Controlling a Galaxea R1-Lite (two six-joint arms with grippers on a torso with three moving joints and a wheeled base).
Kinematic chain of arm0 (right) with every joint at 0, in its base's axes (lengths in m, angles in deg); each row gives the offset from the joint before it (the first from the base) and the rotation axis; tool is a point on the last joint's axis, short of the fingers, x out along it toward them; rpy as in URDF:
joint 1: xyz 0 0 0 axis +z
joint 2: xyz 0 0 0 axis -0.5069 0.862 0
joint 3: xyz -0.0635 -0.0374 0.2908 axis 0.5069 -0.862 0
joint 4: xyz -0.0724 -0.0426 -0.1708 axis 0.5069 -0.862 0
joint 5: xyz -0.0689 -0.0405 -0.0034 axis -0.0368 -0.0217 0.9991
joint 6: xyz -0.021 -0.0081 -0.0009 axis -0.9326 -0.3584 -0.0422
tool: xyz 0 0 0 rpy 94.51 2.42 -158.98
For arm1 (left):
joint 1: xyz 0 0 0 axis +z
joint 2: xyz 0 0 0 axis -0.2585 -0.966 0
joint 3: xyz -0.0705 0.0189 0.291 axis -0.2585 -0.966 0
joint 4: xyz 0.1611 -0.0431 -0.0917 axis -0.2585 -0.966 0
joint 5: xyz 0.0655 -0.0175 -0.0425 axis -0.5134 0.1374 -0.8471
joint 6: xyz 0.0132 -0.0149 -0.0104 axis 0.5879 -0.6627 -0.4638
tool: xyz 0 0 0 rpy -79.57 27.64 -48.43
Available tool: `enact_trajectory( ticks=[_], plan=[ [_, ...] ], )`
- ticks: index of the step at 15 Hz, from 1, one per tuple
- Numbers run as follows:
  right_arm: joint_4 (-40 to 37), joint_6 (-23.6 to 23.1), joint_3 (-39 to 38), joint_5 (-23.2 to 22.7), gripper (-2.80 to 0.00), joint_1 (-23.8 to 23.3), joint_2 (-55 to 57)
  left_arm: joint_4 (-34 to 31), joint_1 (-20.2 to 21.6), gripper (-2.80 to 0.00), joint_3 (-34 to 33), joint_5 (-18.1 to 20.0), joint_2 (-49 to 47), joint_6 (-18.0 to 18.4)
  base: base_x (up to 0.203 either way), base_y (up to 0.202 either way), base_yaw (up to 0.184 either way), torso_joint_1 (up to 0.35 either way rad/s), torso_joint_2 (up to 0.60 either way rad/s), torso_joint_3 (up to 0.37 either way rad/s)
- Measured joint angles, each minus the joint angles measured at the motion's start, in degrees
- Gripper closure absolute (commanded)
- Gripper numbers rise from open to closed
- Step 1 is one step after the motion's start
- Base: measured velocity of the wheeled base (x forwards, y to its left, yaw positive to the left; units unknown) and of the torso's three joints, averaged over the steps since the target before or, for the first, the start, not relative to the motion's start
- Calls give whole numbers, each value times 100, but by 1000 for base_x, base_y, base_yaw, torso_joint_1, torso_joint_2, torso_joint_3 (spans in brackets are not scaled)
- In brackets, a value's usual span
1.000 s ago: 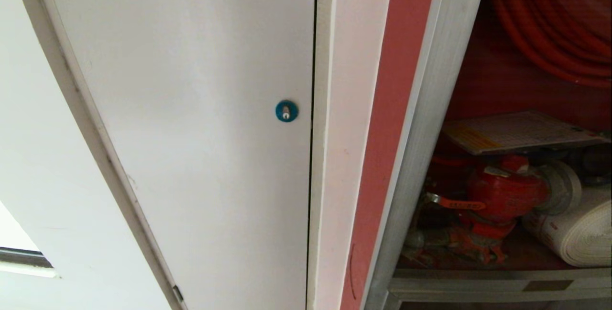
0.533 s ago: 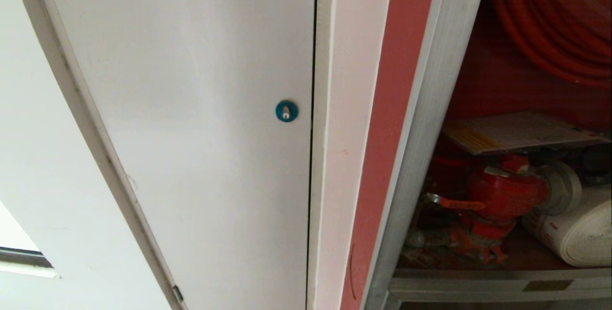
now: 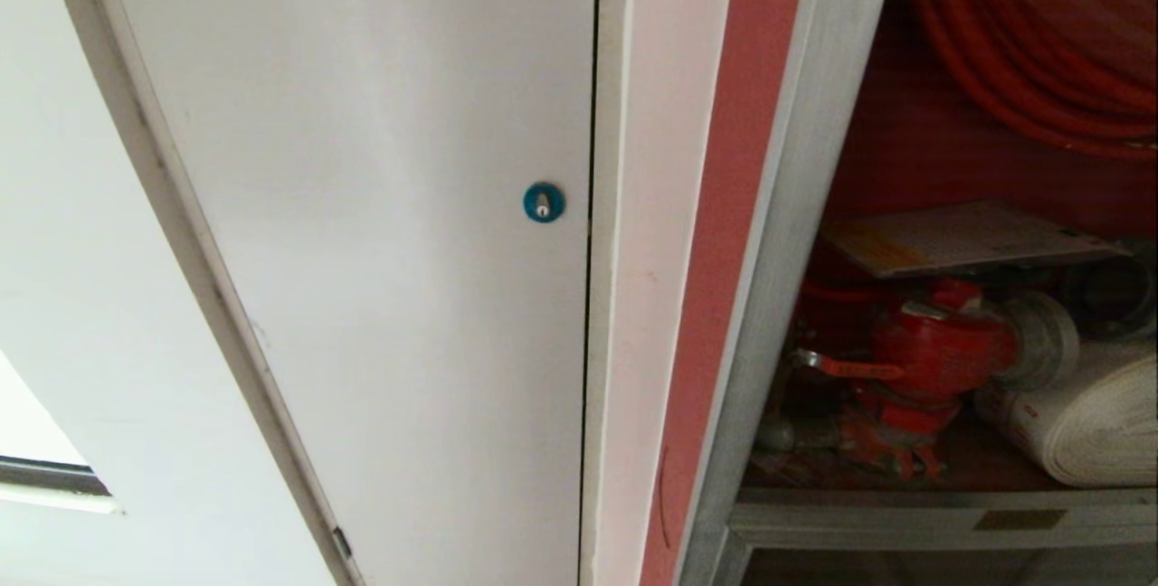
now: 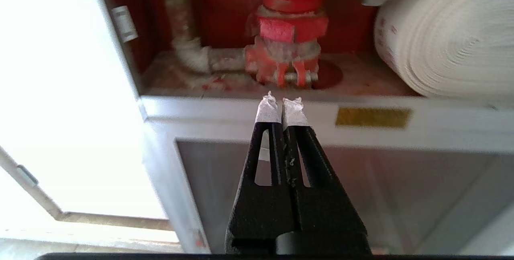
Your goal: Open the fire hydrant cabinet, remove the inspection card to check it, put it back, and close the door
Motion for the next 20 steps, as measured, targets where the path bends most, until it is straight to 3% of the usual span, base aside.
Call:
enact_trajectory(
  ticks=[20],
  plan=[
    [-4, 0, 0, 0, 0, 0, 0, 0, 0, 0, 0, 0, 0, 0, -196, 0, 2, 1, 2, 3]
  ],
)
